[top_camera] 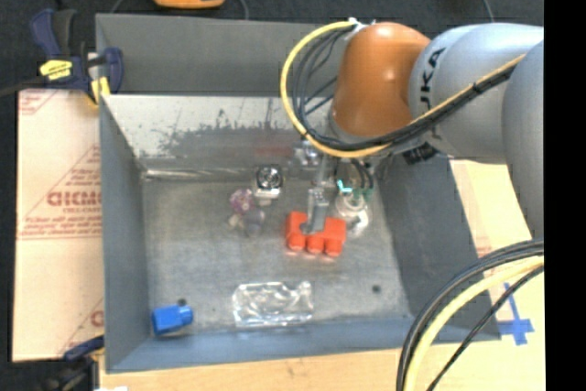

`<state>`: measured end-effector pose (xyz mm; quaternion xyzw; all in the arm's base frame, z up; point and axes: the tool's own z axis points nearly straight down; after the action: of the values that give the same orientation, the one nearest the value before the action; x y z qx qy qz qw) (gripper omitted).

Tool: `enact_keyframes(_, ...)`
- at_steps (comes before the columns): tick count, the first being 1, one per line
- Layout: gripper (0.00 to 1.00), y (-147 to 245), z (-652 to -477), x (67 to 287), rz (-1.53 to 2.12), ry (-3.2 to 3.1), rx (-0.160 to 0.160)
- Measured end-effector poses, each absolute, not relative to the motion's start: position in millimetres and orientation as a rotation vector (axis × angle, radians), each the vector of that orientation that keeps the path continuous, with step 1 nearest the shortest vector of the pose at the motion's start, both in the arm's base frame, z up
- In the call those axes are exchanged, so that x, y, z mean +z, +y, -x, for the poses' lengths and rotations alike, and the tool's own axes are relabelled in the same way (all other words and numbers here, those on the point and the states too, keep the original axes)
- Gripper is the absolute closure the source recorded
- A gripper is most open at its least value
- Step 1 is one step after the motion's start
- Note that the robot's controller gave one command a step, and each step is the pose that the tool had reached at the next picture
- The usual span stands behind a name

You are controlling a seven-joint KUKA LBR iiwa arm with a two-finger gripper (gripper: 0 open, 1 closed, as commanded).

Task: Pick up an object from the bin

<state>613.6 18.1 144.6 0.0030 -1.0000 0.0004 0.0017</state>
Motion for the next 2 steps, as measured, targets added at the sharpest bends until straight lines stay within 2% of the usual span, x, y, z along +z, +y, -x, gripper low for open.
enact_keyframes(1, 0.0, -60.8, -580.1, 67.5, -0.179, -3.133, 0.004)
enact_keyframes(2, 1.0, -57.4, -582.8, 71.0, -0.185, -3.14, 0.002)
